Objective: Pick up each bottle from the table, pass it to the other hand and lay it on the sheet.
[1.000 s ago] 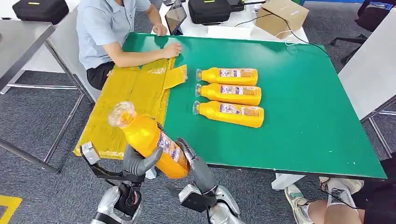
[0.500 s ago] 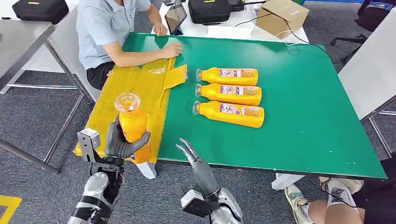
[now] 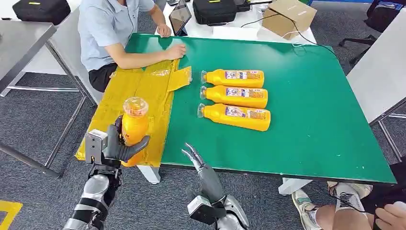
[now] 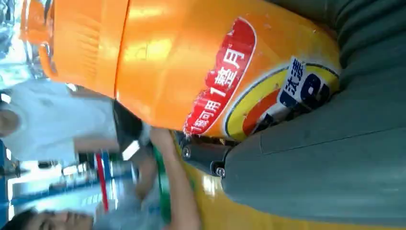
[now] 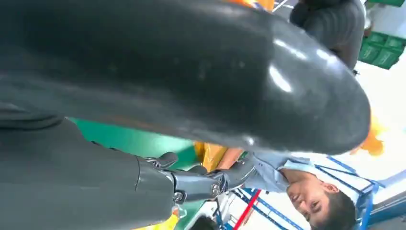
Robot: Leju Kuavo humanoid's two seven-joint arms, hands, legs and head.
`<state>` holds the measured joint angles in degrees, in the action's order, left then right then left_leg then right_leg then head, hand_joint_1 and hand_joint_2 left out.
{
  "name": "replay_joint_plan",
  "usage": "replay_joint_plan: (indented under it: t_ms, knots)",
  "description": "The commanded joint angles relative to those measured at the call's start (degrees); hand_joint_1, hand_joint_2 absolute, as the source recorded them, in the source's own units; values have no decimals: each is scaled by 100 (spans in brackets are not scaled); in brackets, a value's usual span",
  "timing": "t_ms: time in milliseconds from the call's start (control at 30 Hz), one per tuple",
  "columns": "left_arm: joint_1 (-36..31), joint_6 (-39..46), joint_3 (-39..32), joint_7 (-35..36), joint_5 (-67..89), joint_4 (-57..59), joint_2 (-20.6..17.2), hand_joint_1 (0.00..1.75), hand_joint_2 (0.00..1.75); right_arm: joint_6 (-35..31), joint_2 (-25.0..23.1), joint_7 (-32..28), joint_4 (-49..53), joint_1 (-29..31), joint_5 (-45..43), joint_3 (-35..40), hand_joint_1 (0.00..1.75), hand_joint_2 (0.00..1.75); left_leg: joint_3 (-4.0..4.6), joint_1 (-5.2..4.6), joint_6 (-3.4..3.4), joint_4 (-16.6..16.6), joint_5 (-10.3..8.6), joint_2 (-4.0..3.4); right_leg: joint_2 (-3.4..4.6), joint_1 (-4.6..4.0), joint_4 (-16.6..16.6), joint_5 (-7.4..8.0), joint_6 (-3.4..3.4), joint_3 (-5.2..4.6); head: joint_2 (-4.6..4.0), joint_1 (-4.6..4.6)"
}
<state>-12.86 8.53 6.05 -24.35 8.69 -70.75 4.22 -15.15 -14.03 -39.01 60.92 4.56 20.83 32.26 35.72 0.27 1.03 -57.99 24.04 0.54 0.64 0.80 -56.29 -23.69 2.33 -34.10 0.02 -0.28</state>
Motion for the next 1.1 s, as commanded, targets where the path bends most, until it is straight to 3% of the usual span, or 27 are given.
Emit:
replay_joint_plan:
  t_ms: [33, 367, 700, 733, 767, 967, 1000, 1033, 1067, 1100]
  knots:
    - [-1367, 1013, 512, 429, 3104, 1540, -367, 175, 175, 287, 151, -42, 144, 96, -5, -18, 0, 0, -9, 5, -5, 1, -2, 24, -32, -6, 2, -7, -8, 16, 0, 0]
    - [-2856, 861, 1523, 1084, 5264, 4389, -455, 175, 175, 573, 123, -54, -34, 131, -18, 98, 0, 0, -24, 3, -4, 4, -3, 20, -29, -1, 5, -6, -11, 37, 0, 0]
    - [-2870, 370, 1393, 926, 5186, 4979, -296, 175, 175, 470, 129, -99, -220, 45, -31, 96, 0, 0, -18, 2, 0, 4, -2, 5, -14, -2, 6, -3, -6, 23, 0, 2]
    - [-2845, 261, 1315, 884, 5092, 4989, -263, 173, 175, 454, 130, -99, -230, 40, -36, 88, 0, 0, -30, 4, -1, 4, 3, 3, -15, -4, 8, -7, -9, 37, 0, 0]
    - [-2833, 147, 1253, 880, 5018, 5002, -233, 145, 175, 441, 130, -99, -242, 38, -41, 78, 0, 0, -19, 2, 0, 3, -1, 2, -13, -1, 6, -3, -6, 25, 0, 2]
    - [-2833, 147, 1253, 880, 5018, 5002, -233, 145, 175, 441, 130, -99, -242, 38, -41, 78, 0, 0, -22, 2, -1, 4, -2, 2, -11, -1, 8, -1, -8, 31, 0, 2]
    - [-2833, 147, 1253, 880, 5018, 5002, -233, 73, 175, 441, 130, -99, -242, 38, -41, 78, 0, 0, -17, 0, 0, 5, -4, 5, -11, 2, 7, 0, -6, 25, 0, 2]
    - [-2835, -149, 1124, 877, 4849, 5007, -196, 19, 175, 432, 126, -99, -281, 51, -55, 61, 0, 0, -33, 2, -3, 8, 0, 3, -14, -1, 10, -5, -11, 42, 0, 2]
    - [-2824, -319, 994, 881, 4685, 5003, -165, 0, 175, 409, 125, -99, -302, 60, -60, 53, 0, 0, -22, 0, -1, 5, -3, 7, -14, 2, 7, -3, -7, 32, 0, 2]
    - [-2837, -480, 866, 876, 4522, 5012, -108, 0, 175, 406, 104, -99, -328, 103, -72, 53, 0, 0, -35, 1, -3, 6, 2, 5, -16, -1, 9, -7, -11, 45, 0, 2]
